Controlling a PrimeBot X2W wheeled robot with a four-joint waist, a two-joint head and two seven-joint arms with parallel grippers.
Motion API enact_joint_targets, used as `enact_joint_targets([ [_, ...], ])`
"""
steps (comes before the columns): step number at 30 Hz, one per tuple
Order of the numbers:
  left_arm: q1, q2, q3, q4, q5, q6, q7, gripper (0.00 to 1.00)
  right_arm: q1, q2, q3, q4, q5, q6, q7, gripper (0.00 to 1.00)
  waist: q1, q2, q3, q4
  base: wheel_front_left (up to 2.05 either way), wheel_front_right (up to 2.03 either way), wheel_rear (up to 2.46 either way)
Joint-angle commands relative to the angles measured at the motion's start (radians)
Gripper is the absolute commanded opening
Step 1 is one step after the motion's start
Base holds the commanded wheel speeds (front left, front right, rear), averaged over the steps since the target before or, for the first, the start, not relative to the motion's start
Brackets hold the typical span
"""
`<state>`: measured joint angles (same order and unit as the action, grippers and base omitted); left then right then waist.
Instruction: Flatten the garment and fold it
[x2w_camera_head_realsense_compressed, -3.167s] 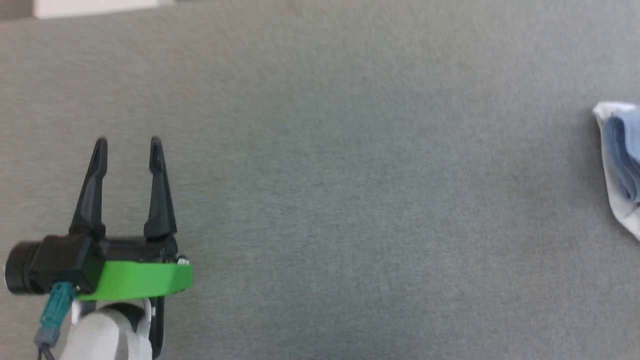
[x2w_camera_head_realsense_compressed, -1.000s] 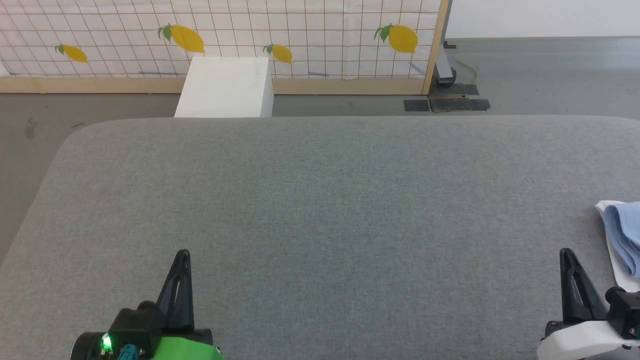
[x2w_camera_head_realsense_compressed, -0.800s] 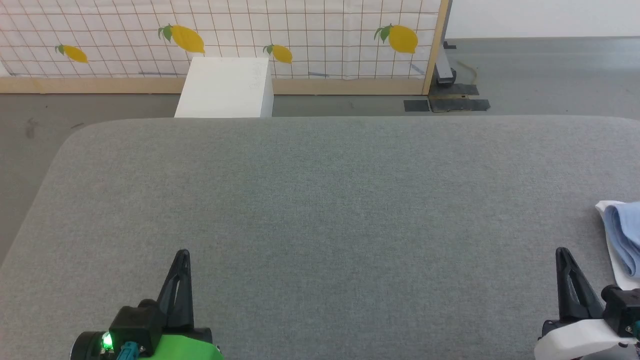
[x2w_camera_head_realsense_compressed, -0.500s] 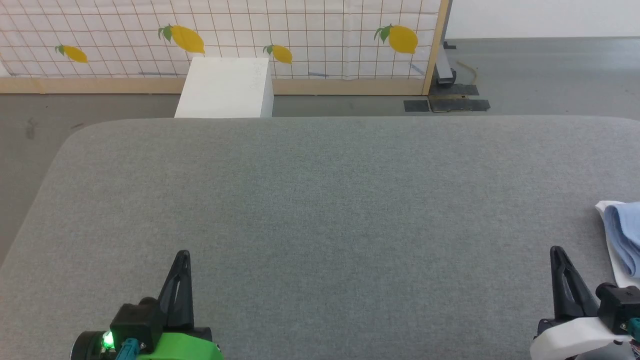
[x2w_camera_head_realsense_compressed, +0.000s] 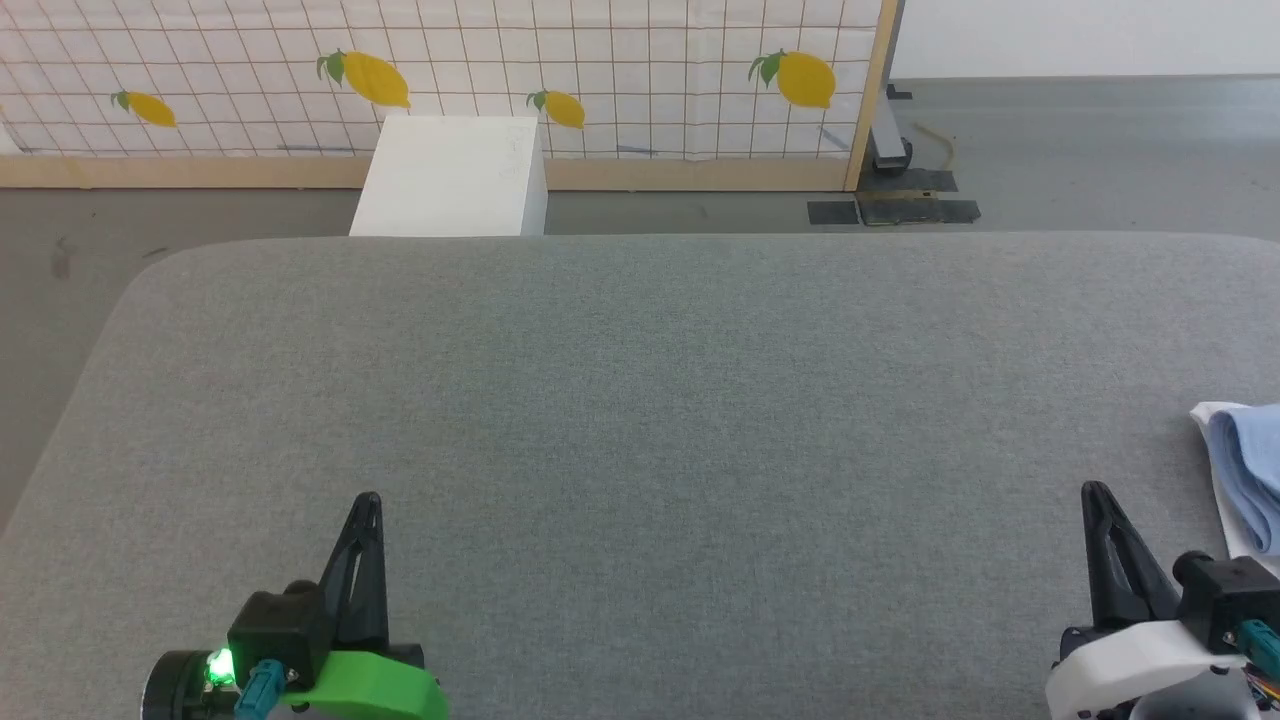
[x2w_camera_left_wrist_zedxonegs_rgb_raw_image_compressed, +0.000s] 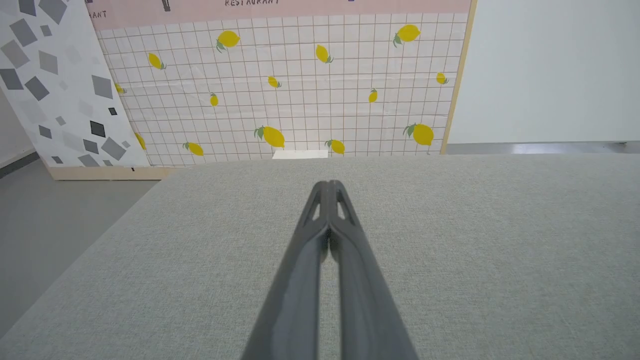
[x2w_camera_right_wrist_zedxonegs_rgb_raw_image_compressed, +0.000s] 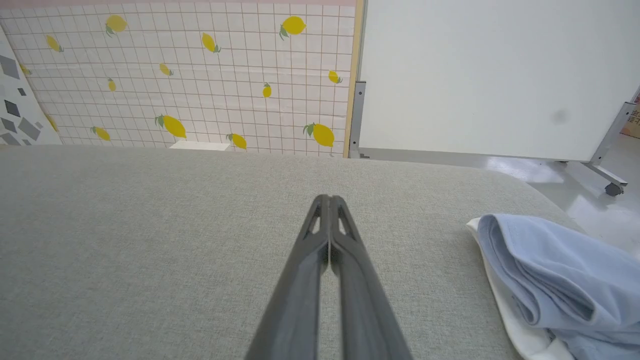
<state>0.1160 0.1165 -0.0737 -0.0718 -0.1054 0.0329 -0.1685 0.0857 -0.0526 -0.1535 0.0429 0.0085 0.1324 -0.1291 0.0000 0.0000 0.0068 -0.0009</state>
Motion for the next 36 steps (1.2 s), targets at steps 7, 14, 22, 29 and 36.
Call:
enact_joint_targets([
  [7,-0.029,-0.012,0.012,0.010,0.015,-0.007,0.020,0.00,-0.022,0.001,0.019,-0.010,-0.003,-0.001,0.017,0.00,0.0000,0.0000,-0.001,0.000,0.00,0.00,0.00],
  [14,-0.038,-0.018,0.018,0.017,0.024,-0.010,0.036,0.00,-0.029,0.001,0.033,-0.013,-0.003,-0.001,0.029,0.00,0.0000,0.0000,-0.001,0.000,0.00,0.00,0.00],
  [22,-0.048,-0.024,0.025,0.024,0.034,-0.013,0.052,0.00,-0.036,0.001,0.048,-0.017,-0.004,-0.001,0.041,0.00,0.0000,0.0000,-0.002,0.000,0.00,0.00,0.00],
  [29,-0.056,-0.029,0.031,0.030,0.043,-0.015,0.066,0.00,-0.042,0.001,0.061,-0.020,-0.005,-0.001,0.052,0.00,0.0000,0.0000,-0.003,0.000,0.00,0.00,0.00],
  [36,-0.064,-0.034,0.037,0.035,0.051,-0.018,0.080,0.00,-0.048,0.002,0.074,-0.023,-0.005,-0.001,0.062,0.00,0.0000,0.0000,-0.003,0.000,0.00,0.00,0.00],
])
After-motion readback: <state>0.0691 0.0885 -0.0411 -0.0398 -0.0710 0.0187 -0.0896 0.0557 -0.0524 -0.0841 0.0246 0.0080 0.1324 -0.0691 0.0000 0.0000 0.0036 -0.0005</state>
